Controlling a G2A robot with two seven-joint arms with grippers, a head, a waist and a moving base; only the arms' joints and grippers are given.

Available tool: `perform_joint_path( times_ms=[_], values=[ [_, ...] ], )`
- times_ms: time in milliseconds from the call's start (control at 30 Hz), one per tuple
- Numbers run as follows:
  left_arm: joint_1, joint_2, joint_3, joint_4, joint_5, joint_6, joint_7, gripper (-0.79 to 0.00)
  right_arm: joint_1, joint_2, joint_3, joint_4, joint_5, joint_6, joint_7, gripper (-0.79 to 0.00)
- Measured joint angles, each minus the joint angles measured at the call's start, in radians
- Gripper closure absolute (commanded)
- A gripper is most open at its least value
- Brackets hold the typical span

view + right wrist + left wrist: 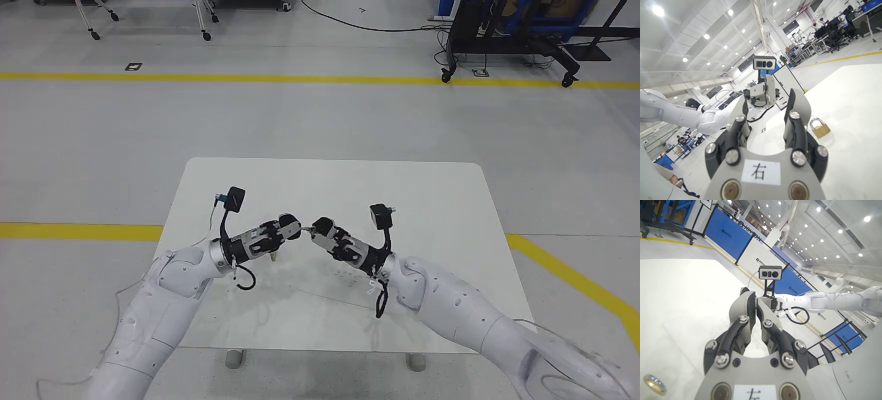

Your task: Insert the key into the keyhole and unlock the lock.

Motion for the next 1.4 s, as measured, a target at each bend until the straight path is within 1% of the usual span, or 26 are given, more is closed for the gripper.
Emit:
perform_joint_path(
  times_ms=[33, 67, 233, 333, 400, 433, 467, 500, 733, 767, 800, 867, 967, 1067, 1133, 1167, 1200, 1233, 1300, 1400],
  values=[
    [0.000, 0.001, -0.001, -0.001, 0.000, -0.002, 0.000, 0.000, -0.001, 0.000, 0.000, 0.000, 0.008, 0.000, 0.009, -0.342],
    [0.000, 0.002, -0.001, -0.002, 0.004, -0.004, -0.003, 0.000, -0.001, 0.001, 0.001, -0.002, 0.017, 0.000, 0.018, -0.296],
    [0.001, 0.007, -0.005, -0.014, 0.037, -0.011, -0.001, 0.000, -0.006, 0.005, 0.011, -0.013, 0.057, 0.000, 0.066, -0.240],
    [0.005, 0.009, -0.006, -0.022, 0.051, -0.010, 0.005, 0.000, -0.010, 0.007, 0.020, -0.018, 0.068, 0.000, 0.089, -0.237],
    [0.008, 0.010, -0.002, -0.029, 0.058, -0.008, 0.006, 0.000, -0.013, 0.008, 0.026, -0.022, 0.076, 0.000, 0.104, -0.206],
    [0.009, 0.010, 0.000, -0.031, 0.060, -0.008, 0.007, 0.000, -0.015, 0.008, 0.028, -0.022, 0.079, 0.000, 0.112, -0.175],
    [0.009, 0.011, 0.001, -0.033, 0.063, -0.007, 0.008, 0.000, -0.016, 0.008, 0.030, -0.022, 0.083, 0.000, 0.119, -0.049],
    [0.009, 0.011, 0.002, -0.034, 0.066, -0.006, 0.009, 0.000, -0.017, 0.007, 0.034, -0.022, 0.089, 0.000, 0.128, 0.000],
    [0.010, 0.014, 0.009, -0.040, 0.075, -0.003, 0.018, 0.000, -0.028, 0.005, 0.054, -0.027, 0.108, 0.000, 0.172, 0.000],
    [0.010, 0.014, 0.008, -0.040, 0.077, -0.001, 0.023, -0.185, -0.029, 0.004, 0.058, -0.028, 0.110, 0.000, 0.176, 0.000],
    [0.011, 0.015, 0.006, -0.041, 0.084, 0.002, 0.030, -0.785, -0.032, 0.004, 0.063, -0.030, 0.110, 0.000, 0.179, 0.000],
    [0.013, 0.016, 0.000, -0.046, 0.103, 0.008, 0.044, -0.785, -0.036, 0.005, 0.073, -0.036, 0.108, 0.000, 0.180, 0.000],
    [0.019, 0.021, -0.025, -0.065, 0.181, 0.034, 0.077, -0.785, -0.045, 0.012, 0.104, -0.038, 0.095, 0.000, 0.158, 0.000],
    [0.039, 0.031, -0.075, -0.122, 0.373, 0.115, 0.130, -0.785, -0.063, 0.026, 0.151, -0.033, 0.068, 0.000, 0.104, 0.000],
    [0.071, 0.039, -0.101, -0.194, 0.579, 0.220, 0.165, -0.785, -0.081, 0.037, 0.181, -0.034, 0.042, 0.000, 0.063, 0.000],
    [0.095, 0.041, -0.104, -0.232, 0.669, 0.276, 0.181, -0.785, -0.090, 0.043, 0.195, -0.037, 0.027, 0.000, 0.046, 0.000],
    [0.130, 0.043, -0.101, -0.281, 0.774, 0.352, 0.193, -0.785, -0.102, 0.050, 0.211, -0.042, 0.007, 0.000, 0.024, 0.000],
    [0.153, 0.044, -0.096, -0.314, 0.838, 0.407, 0.190, -0.785, -0.110, 0.056, 0.223, -0.047, -0.007, 0.000, 0.007, 0.000],
    [0.192, 0.045, -0.079, -0.373, 0.955, 0.520, 0.143, -0.785, -0.128, 0.067, 0.245, -0.058, -0.035, 0.000, -0.027, 0.000],
    [0.213, 0.042, -0.046, -0.404, 1.045, 0.640, 0.067, -0.785, -0.146, 0.081, 0.267, -0.071, -0.066, 0.000, -0.067, 0.000]
  ],
)
